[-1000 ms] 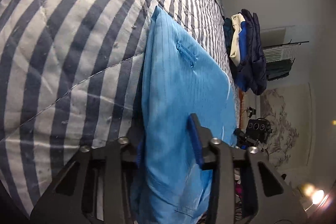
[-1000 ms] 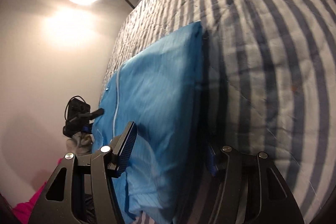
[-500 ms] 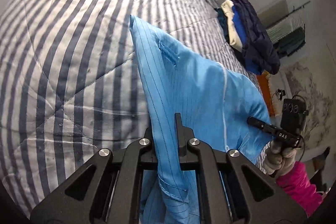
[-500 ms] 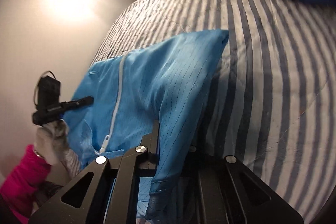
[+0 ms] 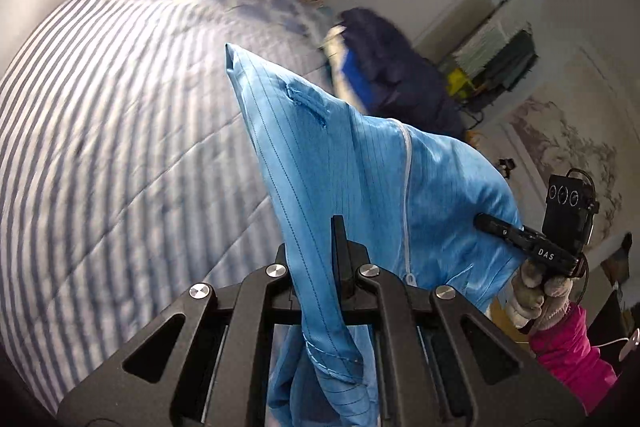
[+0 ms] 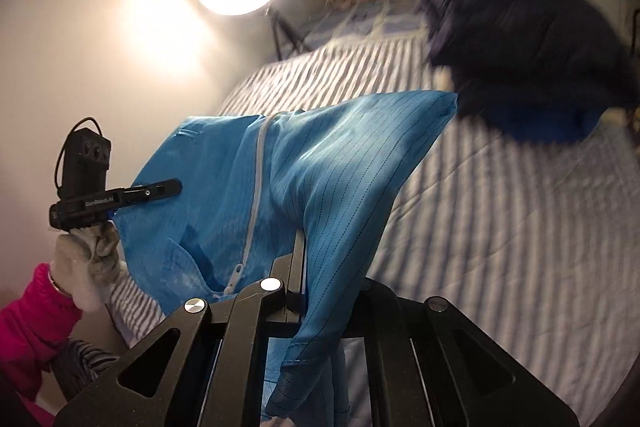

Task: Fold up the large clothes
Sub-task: 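Lift the jacket bundle with both tools and carry it onto the navy clothes stack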

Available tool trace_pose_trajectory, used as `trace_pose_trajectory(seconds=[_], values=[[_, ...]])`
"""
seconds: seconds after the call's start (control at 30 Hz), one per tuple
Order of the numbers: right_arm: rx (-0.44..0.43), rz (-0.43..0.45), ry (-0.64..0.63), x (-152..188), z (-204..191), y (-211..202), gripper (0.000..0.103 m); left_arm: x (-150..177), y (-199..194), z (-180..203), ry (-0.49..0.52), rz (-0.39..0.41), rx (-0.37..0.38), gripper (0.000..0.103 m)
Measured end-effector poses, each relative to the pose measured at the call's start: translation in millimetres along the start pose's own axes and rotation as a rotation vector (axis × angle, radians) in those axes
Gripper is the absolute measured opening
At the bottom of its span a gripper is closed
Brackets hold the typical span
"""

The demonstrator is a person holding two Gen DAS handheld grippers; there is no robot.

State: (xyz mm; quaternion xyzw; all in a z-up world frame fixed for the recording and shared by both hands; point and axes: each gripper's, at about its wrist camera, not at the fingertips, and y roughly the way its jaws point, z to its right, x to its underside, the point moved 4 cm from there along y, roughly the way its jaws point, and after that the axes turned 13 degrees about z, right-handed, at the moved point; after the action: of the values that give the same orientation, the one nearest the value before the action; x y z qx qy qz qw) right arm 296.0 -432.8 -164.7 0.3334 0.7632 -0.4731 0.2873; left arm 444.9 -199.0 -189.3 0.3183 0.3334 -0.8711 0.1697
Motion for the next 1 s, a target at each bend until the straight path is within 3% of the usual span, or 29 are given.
trace_pose_trajectory(seconds=[0.27,0.57,0.83,1.0], values=[[0.131,0.144,-0.051,-101.3,60.3,-44.4,0.005,-85.3,66.9,88.7,0.107,0.066,0.104,0.004],[0.286,0.253,-0.1,-200.3,144.9,-40.9,0.004,-170.2,174.5,155.8,0.196,0.127,0.14,0.004],[0.389,0.319,-0.162,-251.5,202.7,-4.1,0.004,-214.2,265.8,156.9,0.163,0.177,0.13,0.004],[0.44,0.304,-0.148,-249.8,253.5,41.6,0.004,-213.4,326.2,136.1,0.196,0.155,0.047,0.004]])
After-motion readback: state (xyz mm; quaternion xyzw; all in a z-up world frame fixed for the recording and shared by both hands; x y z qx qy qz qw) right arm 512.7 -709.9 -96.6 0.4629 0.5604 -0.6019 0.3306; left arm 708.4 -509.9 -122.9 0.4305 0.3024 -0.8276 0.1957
